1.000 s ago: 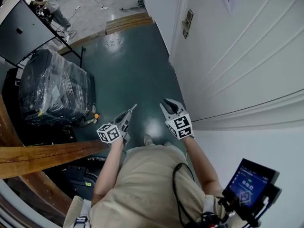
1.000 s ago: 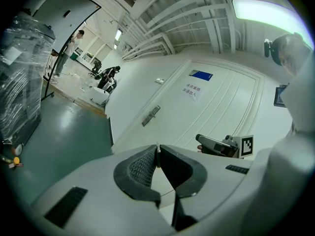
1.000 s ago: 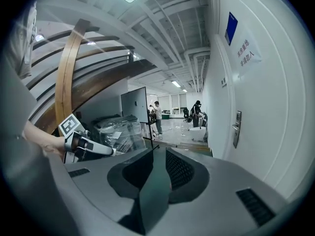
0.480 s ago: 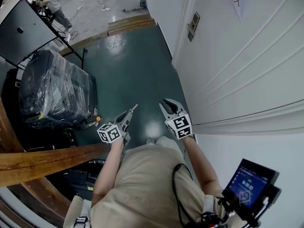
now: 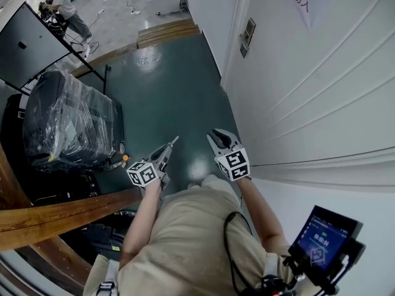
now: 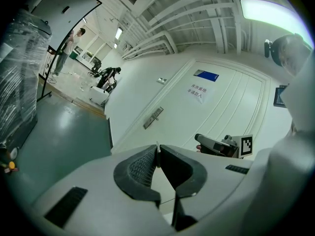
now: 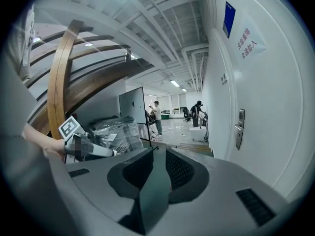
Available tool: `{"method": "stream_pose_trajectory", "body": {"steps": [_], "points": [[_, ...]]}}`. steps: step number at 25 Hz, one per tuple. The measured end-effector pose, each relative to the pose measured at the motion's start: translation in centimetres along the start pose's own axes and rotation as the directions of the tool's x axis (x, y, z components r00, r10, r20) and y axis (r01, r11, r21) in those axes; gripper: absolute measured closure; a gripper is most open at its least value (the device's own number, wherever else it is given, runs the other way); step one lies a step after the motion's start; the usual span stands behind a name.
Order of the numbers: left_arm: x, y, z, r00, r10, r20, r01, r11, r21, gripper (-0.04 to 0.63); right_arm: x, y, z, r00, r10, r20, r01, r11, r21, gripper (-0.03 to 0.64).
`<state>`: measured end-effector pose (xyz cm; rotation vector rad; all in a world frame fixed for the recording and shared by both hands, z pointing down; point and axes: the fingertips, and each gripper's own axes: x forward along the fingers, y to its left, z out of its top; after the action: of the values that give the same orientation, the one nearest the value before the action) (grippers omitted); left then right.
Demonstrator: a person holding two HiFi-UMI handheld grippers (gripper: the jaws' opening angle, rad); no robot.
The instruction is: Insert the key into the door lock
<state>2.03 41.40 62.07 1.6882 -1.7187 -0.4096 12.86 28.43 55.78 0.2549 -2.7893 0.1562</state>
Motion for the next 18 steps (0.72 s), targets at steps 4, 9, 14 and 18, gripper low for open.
{"method": "stream_pose_trajectory", "body": {"steps": [4,9,14,18], "points": [[0.4,0.2,0.2,1.000,-0.005,0.013,0.006,1.000,-0.005,0.561,0.3,-0.4,0.8,1.000,-0.002,0.011,0.002,1.000,-0.025,0.531],[1.7,-1.1,0.4,1.000,-0.021,0.017,0.021,1.000,0.009,0.561,0.0,-2.2,1.1,1.000,-0.009,0.002,0.009,0.999,-0.040,0.531],[6.8,-3.4,0.8,1.000,0.008,0.021,-0.007,1.000,-0.007,0.561,0.0,-8.0,1.5,1.000,0.026,-0.014,-0.027,0.999,-0.036,0.530],[7.2,-2.9,0.2,0.999,0.030,0.026,-0.029,0.999,-0.020,0.561,0.4,-8.6,1.3,0.999,0.047,-0.010,-0.047,0.998,-0.041,0.531]]}}
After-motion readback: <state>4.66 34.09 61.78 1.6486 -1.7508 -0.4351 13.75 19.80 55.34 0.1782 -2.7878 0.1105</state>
